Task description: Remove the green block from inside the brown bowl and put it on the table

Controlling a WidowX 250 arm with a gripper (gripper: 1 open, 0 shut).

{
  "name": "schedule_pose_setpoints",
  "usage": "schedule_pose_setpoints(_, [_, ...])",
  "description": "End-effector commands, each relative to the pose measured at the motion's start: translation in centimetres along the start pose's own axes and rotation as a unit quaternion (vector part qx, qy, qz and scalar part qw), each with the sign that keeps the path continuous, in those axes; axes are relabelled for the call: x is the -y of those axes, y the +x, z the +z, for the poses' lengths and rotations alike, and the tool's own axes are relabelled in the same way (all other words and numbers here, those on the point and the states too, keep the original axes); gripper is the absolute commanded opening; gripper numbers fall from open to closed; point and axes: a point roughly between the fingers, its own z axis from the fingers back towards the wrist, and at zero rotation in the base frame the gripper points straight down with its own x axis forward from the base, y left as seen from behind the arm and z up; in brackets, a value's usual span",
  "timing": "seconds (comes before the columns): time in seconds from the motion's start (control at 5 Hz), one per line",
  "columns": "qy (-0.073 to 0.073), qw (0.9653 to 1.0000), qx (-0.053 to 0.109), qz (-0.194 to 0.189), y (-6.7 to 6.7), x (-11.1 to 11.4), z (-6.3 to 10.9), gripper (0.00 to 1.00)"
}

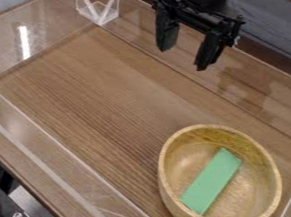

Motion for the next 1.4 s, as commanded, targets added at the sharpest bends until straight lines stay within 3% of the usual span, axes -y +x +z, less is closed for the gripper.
schedule_pose_setpoints(0.0, [-0.002,0.9998,0.013,0.016,0.9,-1.3,-0.3,1.0])
schedule_pose_setpoints(0.2, [-0.005,0.9991,0.025,0.034,1.7,-2.7,-0.5,1.0])
schedule_pose_setpoints(0.6, [-0.007,0.9979,0.048,0.044,3.2,-3.4,-0.7,1.0])
schedule_pose_setpoints(1.2, [-0.015,0.9948,0.067,0.075,4.9,-4.1,-1.1,1.0])
